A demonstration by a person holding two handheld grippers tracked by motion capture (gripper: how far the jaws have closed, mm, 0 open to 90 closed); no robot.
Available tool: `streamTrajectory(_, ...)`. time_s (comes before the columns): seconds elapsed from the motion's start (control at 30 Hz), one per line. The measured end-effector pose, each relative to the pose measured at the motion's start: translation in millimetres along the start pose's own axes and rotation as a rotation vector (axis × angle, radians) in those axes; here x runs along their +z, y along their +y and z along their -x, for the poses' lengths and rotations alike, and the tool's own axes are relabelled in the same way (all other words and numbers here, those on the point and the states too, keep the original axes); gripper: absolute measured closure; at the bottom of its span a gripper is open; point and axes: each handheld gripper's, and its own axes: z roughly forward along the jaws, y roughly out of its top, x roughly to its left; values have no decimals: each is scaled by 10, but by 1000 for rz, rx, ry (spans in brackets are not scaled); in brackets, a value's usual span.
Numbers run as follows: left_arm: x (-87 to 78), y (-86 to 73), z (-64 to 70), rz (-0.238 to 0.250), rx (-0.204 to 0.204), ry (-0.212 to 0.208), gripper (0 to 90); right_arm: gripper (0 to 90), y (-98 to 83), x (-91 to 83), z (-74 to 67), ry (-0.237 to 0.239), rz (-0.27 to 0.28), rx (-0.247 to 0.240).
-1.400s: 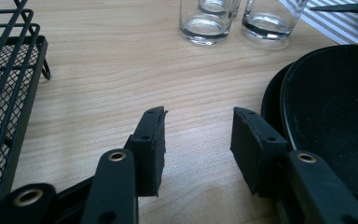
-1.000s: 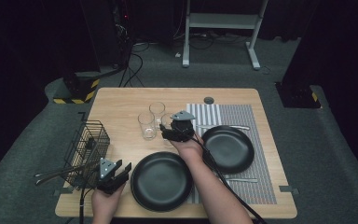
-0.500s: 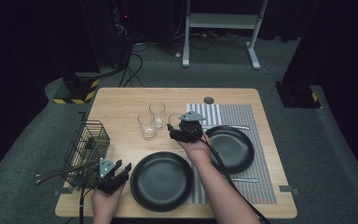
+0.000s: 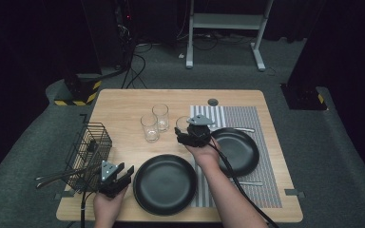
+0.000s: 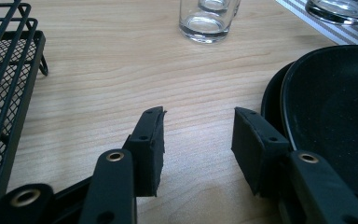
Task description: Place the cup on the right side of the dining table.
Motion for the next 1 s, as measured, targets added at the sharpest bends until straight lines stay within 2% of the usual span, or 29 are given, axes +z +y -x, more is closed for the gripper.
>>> streamTrajectory(0.43,0,0,8,1,9,-3,534,284,-62,-66,93,-18,8,15)
streamTrajectory(0.67,0,-2,17,3,12,1,523,284,-107,-104,194,-37,3,29)
streamTrajectory(1.0,-18,-9,13,13,12,0,517,284,-135,-34,297,-59,-10,40)
